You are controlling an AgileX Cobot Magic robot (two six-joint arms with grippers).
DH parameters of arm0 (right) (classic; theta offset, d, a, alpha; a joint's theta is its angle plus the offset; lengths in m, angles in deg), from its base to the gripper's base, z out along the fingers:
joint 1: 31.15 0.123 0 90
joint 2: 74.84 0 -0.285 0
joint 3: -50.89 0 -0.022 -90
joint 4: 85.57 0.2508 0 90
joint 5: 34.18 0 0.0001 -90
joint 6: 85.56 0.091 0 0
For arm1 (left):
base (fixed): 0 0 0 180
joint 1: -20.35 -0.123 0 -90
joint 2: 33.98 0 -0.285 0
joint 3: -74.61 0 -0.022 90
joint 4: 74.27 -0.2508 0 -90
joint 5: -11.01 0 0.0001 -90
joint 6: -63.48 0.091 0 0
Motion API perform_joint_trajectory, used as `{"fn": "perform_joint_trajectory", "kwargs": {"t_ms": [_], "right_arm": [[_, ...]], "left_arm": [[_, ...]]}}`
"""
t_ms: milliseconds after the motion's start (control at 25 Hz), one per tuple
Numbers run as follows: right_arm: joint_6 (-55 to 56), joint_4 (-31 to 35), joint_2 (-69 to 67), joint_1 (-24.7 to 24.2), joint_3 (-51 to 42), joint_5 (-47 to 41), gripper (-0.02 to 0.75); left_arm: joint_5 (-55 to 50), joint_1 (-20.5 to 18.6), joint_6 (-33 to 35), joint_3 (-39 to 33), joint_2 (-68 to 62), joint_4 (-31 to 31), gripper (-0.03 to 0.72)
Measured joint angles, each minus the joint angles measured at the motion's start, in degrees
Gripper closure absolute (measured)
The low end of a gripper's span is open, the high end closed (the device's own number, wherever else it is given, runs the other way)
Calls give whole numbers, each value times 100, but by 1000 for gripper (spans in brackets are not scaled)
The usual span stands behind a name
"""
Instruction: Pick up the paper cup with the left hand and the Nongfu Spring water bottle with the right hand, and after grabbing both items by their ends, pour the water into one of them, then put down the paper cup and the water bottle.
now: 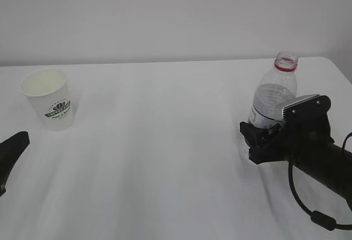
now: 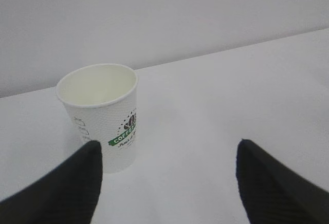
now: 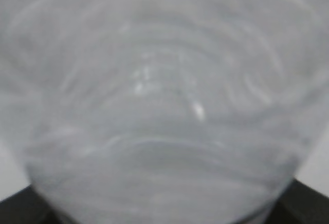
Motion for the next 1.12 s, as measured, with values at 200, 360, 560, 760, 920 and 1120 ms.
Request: {"fn": "perform_joint_trajectory", "kwargs": {"t_ms": [200, 360, 560, 760, 920, 1120], "right_arm": [[-48, 0, 0, 0, 0, 0, 237], [-62, 0, 0, 0, 0, 0, 238], [-66, 0, 0, 0, 0, 0, 238], [-75, -35, 0, 0, 0, 0, 238], [-79, -43, 0, 0, 0, 0, 238], [-88, -69, 27, 0, 0, -40, 238]], "left_arm": [[49, 0, 0, 0, 0, -12, 110], [84, 0, 0, 0, 0, -26, 111], [84, 0, 0, 0, 0, -26, 111], [84, 0, 0, 0, 0, -26, 111], [84, 0, 0, 0, 0, -29, 111], [84, 0, 0, 0, 0, -39, 111]]}}
